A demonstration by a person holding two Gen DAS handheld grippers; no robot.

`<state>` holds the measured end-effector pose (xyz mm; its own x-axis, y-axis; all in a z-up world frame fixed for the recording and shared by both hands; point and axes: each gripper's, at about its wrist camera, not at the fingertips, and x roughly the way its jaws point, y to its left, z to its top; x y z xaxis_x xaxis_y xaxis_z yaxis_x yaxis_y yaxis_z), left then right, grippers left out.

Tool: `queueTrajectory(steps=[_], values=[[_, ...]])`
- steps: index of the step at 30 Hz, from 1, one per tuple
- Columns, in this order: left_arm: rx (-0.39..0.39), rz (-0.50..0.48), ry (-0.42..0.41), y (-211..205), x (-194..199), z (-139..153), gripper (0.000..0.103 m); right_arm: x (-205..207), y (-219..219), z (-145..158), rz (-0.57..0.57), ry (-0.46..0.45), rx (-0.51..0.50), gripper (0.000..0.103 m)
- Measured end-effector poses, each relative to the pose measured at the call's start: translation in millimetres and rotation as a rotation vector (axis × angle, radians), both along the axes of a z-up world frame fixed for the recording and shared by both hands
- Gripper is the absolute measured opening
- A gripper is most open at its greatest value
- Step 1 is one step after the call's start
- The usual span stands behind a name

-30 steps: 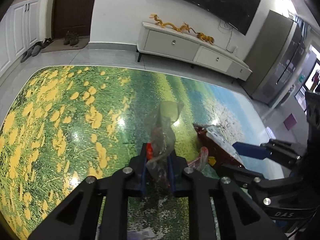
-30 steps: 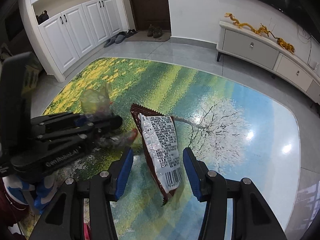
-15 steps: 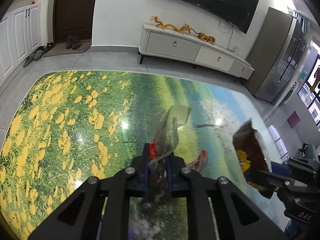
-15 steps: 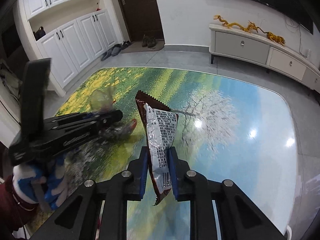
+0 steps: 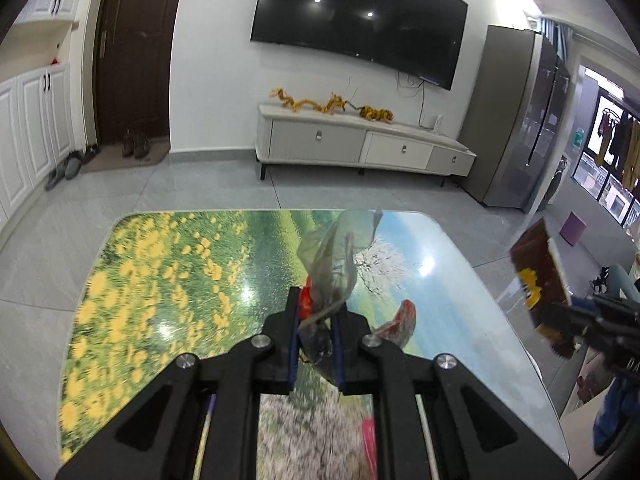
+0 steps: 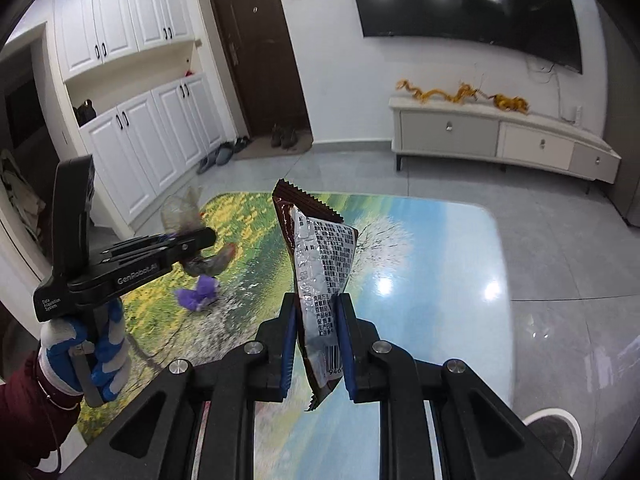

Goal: Collect trash
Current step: 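Carry the clear bag and brown wrapper to the bin and open both tools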

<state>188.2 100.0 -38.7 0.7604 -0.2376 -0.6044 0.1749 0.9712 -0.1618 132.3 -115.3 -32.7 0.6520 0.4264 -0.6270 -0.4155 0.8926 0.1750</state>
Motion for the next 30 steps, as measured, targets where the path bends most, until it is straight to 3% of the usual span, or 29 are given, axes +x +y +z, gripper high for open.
queueTrajectory(steps=[11, 17, 25, 30], values=[[-0.003, 0.055, -0.114, 24, -57, 49, 0.012, -67, -43, 44, -0.092, -0.128, 0.02, 0.018], [0.014, 0.049, -0.151, 15, -75, 70, 0.012, -97, -70, 58, -0.144, -0.186, 0.049, 0.018], [0.036, 0.019, -0.127, -15, -70, 70, 0.012, -118, -118, 55, -0.25, -0.211, 0.076, 0.018], [0.065, -0.009, -0.074, -43, -46, 53, 0.012, -130, -163, 48, -0.342, -0.206, 0.077, 0.018]])
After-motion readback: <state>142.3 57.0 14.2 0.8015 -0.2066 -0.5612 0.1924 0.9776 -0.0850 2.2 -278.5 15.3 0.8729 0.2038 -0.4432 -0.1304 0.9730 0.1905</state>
